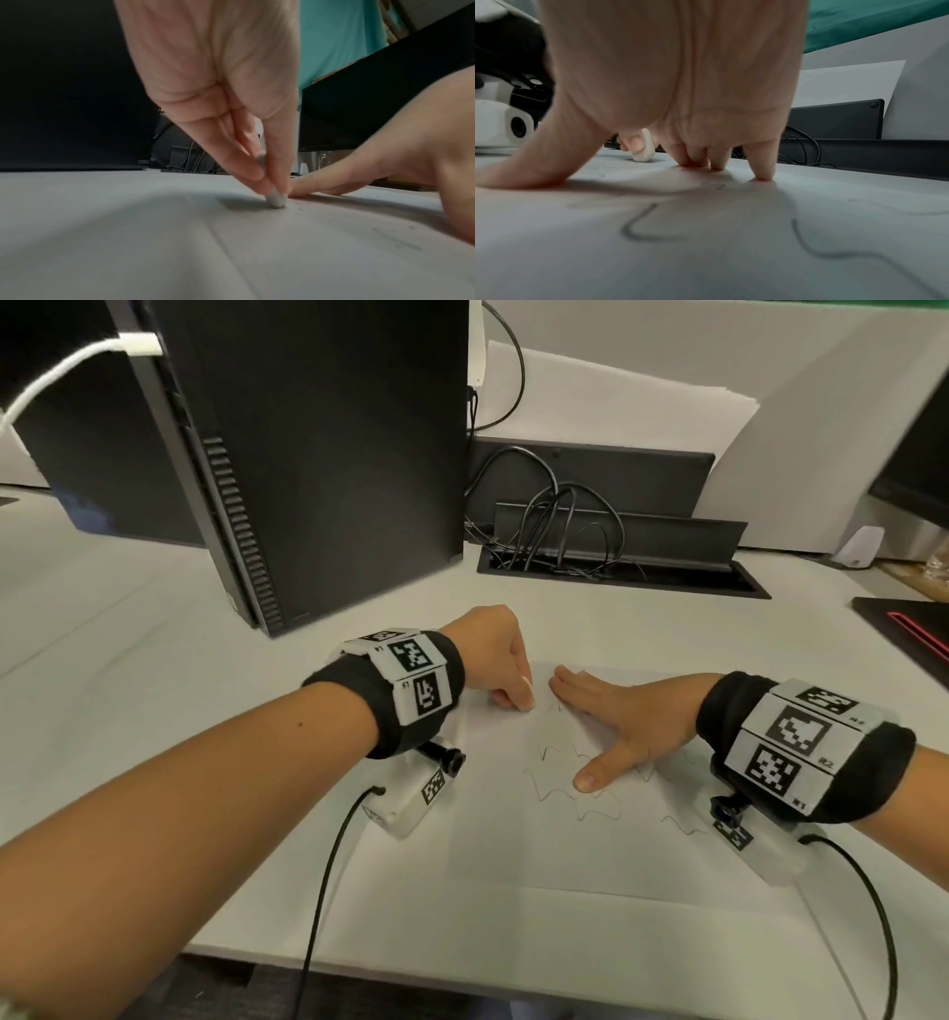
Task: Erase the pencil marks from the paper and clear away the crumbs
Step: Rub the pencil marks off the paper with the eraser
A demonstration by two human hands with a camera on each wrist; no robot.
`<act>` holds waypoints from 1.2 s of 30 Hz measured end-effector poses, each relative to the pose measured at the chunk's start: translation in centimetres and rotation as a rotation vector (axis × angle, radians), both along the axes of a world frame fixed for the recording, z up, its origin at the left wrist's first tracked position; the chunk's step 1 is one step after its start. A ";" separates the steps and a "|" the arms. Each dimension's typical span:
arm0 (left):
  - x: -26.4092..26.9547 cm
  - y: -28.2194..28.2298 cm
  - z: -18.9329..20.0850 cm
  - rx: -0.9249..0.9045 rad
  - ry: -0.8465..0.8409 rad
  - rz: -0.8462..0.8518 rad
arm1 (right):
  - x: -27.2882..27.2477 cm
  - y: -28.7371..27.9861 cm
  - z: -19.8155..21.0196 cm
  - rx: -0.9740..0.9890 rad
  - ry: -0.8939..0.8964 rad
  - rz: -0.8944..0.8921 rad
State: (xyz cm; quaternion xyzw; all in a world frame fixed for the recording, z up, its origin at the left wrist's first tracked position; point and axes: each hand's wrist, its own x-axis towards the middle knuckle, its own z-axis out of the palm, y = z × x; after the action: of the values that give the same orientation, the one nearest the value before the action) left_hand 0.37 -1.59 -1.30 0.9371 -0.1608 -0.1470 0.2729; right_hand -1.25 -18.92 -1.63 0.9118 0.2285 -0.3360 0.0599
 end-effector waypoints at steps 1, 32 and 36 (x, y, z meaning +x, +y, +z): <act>-0.5 -0.2 -0.1 0.001 0.044 -0.036 | -0.1 0.1 0.0 0.005 0.004 0.000; -2.6 -0.5 -0.2 -0.004 0.074 -0.151 | -1.1 -0.5 -0.7 0.172 0.088 0.069; -2.1 -0.4 0.0 0.015 -0.036 -0.105 | -1.3 -0.6 -0.4 0.108 0.082 0.060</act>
State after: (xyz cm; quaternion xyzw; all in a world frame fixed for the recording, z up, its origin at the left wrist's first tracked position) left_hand -1.74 -1.96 -1.32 0.9318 -0.2138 -0.1454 0.2550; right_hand -2.54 -19.48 -2.05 0.8918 0.2759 -0.3585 0.0115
